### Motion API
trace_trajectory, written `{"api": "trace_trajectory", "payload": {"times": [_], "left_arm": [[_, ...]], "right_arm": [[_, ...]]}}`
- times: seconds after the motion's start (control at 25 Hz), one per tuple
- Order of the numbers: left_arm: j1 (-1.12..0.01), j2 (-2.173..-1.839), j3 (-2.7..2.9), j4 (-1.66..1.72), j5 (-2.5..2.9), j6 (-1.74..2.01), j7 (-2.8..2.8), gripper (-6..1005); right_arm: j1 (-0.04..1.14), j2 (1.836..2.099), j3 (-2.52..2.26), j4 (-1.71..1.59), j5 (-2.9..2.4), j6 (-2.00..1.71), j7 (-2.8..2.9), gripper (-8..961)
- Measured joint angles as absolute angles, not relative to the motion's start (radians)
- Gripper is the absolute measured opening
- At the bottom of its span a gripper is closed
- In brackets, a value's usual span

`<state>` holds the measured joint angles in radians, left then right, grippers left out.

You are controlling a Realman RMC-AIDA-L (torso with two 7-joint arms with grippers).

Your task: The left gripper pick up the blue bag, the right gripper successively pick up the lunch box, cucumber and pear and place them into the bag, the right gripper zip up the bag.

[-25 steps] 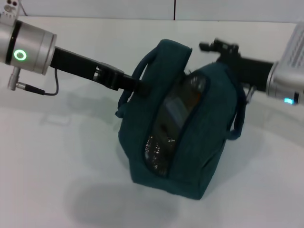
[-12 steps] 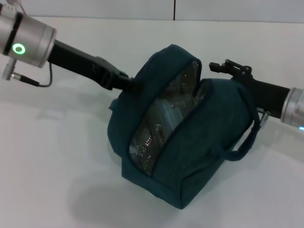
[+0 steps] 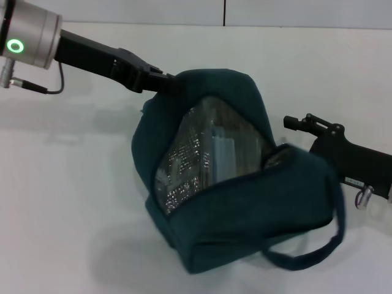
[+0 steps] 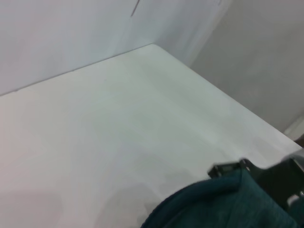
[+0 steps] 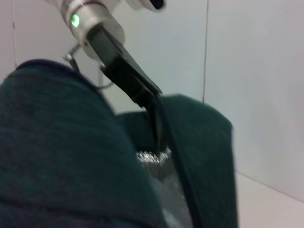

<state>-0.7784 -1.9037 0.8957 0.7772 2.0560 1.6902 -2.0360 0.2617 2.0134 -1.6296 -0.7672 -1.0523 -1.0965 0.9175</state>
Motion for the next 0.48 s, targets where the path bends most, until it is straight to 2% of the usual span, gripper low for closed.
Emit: {"api": "trace_trajectory", "payload": {"times": [0.32, 0.48], "left_arm": [[-0.797, -1.919, 0.897, 0.777, 2.05, 1.691, -2.036, 75], [-0.802, -1.921, 0.895, 0.78, 2.018, 1.694, -2.037, 110]], "right_arm": [[0.255, 2.014, -1.568, -0.759, -1.023, -1.129, 0.914, 876], [0.262, 2.014, -1.538, -0.744, -1.021, -1.151, 0.913, 874]]}}
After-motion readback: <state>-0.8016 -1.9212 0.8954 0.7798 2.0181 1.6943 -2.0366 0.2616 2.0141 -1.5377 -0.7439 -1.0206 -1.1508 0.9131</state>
